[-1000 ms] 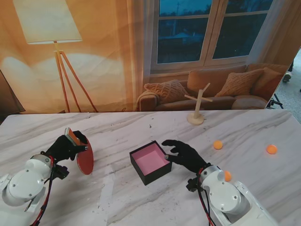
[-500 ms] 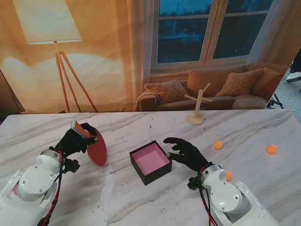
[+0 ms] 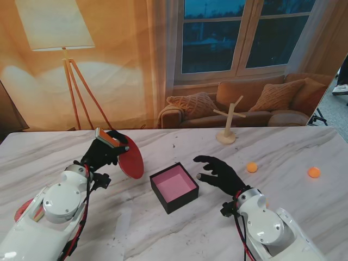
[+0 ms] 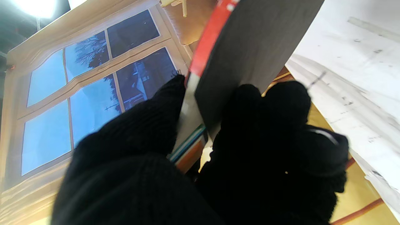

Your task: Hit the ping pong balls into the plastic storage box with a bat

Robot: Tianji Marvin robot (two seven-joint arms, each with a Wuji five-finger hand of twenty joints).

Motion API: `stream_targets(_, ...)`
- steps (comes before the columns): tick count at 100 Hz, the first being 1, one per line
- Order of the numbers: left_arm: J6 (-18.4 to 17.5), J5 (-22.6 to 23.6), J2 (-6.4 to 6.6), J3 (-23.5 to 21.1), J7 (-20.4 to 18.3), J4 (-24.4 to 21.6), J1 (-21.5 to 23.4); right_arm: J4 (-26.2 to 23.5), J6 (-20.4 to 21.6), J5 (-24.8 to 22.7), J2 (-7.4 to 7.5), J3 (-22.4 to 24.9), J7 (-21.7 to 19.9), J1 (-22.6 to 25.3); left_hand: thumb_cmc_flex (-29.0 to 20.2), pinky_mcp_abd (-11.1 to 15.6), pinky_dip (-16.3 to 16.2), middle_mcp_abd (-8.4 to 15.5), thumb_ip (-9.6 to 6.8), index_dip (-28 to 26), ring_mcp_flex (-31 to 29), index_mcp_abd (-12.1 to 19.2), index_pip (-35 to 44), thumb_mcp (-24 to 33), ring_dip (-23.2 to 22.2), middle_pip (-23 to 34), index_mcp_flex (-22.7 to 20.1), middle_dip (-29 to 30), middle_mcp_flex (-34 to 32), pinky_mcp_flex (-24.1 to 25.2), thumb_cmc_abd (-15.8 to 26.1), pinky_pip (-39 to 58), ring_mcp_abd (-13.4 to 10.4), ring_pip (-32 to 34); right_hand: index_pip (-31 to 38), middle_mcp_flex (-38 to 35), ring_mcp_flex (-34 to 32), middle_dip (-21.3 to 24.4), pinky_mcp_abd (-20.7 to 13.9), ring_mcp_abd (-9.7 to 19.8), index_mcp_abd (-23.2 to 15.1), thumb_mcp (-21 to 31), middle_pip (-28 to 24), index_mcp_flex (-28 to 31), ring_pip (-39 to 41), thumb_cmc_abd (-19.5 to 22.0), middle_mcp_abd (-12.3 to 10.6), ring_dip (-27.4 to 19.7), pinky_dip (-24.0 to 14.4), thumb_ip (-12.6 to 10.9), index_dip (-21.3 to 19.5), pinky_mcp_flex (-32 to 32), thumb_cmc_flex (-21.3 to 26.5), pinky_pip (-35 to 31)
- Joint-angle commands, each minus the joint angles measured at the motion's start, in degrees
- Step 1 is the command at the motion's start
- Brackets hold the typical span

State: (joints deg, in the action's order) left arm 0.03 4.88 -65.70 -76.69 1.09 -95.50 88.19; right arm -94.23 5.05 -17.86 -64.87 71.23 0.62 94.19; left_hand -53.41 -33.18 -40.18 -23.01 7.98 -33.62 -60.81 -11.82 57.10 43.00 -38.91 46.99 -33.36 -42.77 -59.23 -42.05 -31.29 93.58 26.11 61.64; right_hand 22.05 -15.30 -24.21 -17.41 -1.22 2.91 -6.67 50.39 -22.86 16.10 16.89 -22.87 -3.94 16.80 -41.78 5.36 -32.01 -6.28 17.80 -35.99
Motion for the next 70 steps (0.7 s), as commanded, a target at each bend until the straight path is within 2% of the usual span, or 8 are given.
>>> stream_targets(1, 0.05, -0.59, -1.34, 1.33, 0.37, -0.87, -0.79, -0.62, 0.02, -0.33, 0.06, 0.67, -0.66, 0.22, -3.34, 6.36, -1.68, 3.62, 0.26, 0.15, -0.94, -2.41, 2.40, 3.08, -0.65, 0.58, -1.69, -1.38, -0.33, -0.81, 0.75, 3.69, 7.00, 2.28, -0.38, 1.50, 0.83, -0.47, -1.14, -0.07, -1.03, -0.75, 0.48, -0.45, 0.52, -0.31, -0.96, 0.84, -0.65, -1.52, -0.40, 0.04, -1.41, 0.94)
stream_targets(25, -0.80, -2.92, -2.75, 5.06, 4.76, -0.11, -1.59, -1.22, -0.04, -1.90, 0.39, 2.84, -1.45, 0.10, -3.22, 6.57, -1.66, 3.59, 0.28, 0.10, -1.03, -2.39, 2.34, 3.06, -0.81, 0.96, -1.67, -1.48, -0.25, -1.10, 0.87, 4.02, 6.95, 2.84, 0.02, 0.28, -0.23, -0.75, -0.87, -0.45, -0.39, -0.77, -0.05, 0.50, 1.06, -0.43, -0.38, 1.06, -0.80, -1.52, -0.51, -0.42, -1.26, 0.68)
stream_targets(39, -1.61, -3.66, -3.24, 5.91, 6.58, -0.22, -1.11, -0.98, -0.11, -4.38, 0.51, 4.05, -1.05, -0.66, -3.20, 6.60, -1.63, 3.58, 0.28, -0.04, -1.03, -2.45, 2.31, 3.00, -0.97, 1.21, -1.57, -1.65, -0.16, -1.28, 0.91, 4.19, 6.96, 3.26, 1.82, -3.56, -3.79, -6.28, -0.14, -1.00, 1.38, -0.12, -5.55, 3.00, 7.76, -0.83, 3.04, 5.37, -2.98, -1.54, -0.87, -1.96, -1.46, -3.83)
stream_targets(60, -2.97, -3.75, -3.37, 6.15, 7.43, -0.49, -0.02, -0.20, -1.45, -7.48, 0.87, 5.75, -1.70, -2.81, -3.18, 6.94, -1.55, 3.76, 0.27, -0.33, -1.06, -2.26, 2.36, 2.86, -1.03, 1.32, -1.43, -1.71, -0.03, -1.39, 1.04, 4.37, 6.82, 3.50, 4.04, -7.23, -4.92, -9.04, 0.29, -1.36, 2.12, 0.67, -7.53, 6.31, 9.79, -0.78, 4.34, 6.20, -3.24, -1.43, -1.38, -1.93, -0.07, -7.36)
stream_targets(70, -3.61, -4.07, -3.54, 6.20, 8.17, -0.61, 0.59, 0.32, -2.51, -9.44, 1.10, 6.38, -2.18, -4.07, -3.14, 6.99, -1.50, 3.83, 0.26, -0.39, -0.98, -2.15, 2.32, 2.79, -1.05, 1.36, -1.40, -1.74, -0.01, -1.38, 1.04, 4.41, 6.65, 3.57, 7.12, -8.78, -6.25, -12.65, 0.63, -1.73, 3.50, 1.40, -10.85, 8.25, 15.16, -1.07, 5.86, 9.08, -4.16, -1.34, -2.94, -2.24, 0.23, -13.78)
